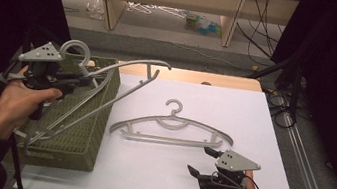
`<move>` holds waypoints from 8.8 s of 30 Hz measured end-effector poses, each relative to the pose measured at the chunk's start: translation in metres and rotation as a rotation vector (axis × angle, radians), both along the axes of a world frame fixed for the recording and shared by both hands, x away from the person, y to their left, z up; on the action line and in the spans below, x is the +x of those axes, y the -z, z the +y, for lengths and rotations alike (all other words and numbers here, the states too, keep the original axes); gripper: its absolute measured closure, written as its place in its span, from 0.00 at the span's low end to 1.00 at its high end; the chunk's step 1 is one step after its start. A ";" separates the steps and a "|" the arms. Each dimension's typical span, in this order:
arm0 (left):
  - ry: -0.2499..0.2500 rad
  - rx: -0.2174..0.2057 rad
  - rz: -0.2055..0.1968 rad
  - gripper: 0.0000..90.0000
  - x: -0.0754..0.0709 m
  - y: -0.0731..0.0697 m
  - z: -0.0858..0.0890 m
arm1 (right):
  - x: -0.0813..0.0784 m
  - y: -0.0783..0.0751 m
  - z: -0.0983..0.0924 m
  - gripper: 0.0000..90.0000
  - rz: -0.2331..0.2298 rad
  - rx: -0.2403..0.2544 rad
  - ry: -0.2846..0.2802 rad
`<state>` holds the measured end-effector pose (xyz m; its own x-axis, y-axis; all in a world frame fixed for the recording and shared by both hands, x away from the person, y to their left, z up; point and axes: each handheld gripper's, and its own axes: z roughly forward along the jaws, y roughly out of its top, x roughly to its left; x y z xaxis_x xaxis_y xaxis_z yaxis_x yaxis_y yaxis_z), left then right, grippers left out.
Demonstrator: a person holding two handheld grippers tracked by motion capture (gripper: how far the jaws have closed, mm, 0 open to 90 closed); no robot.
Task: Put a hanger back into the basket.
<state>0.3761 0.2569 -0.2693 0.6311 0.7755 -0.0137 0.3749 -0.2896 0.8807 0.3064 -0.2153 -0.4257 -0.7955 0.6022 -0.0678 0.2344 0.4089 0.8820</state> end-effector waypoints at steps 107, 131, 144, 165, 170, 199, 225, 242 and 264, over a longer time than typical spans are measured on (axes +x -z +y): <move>-0.218 -0.076 0.057 0.40 -0.037 0.076 0.040 | 0.003 0.007 0.003 0.27 0.023 -0.015 -0.022; 0.042 -0.186 0.034 0.29 -0.091 0.118 -0.066 | 0.004 0.008 0.004 0.26 0.042 0.000 -0.022; 0.110 -0.149 0.051 0.22 -0.103 0.150 -0.089 | 0.014 0.010 0.006 0.22 0.050 -0.026 -0.008; 0.126 -0.147 0.017 0.18 -0.110 0.155 -0.097 | 0.069 0.016 0.009 0.19 0.066 -0.047 0.061; 0.134 -0.141 0.021 0.18 -0.110 0.156 -0.099 | 0.083 0.017 0.011 0.19 0.082 -0.062 0.076; 0.164 -0.130 0.028 0.19 -0.112 0.160 -0.100 | 0.180 0.037 0.020 0.37 0.196 -0.247 0.101; 0.147 -0.121 0.028 0.20 -0.109 0.161 -0.096 | 0.190 0.048 0.027 0.79 0.269 -0.408 -0.024; 0.144 -0.110 0.037 0.20 -0.106 0.164 -0.094 | 0.194 0.046 0.031 0.84 0.283 -0.456 -0.082; 0.119 -0.102 0.044 0.21 -0.103 0.164 -0.091 | 0.170 0.025 0.024 0.91 0.115 -0.579 -0.210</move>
<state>0.2732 0.1662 -0.4333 0.7157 0.6883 -0.1182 0.3820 -0.2441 0.8914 0.4767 -0.1909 -0.4504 -0.9144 0.3237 -0.2428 0.1777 0.8603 0.4777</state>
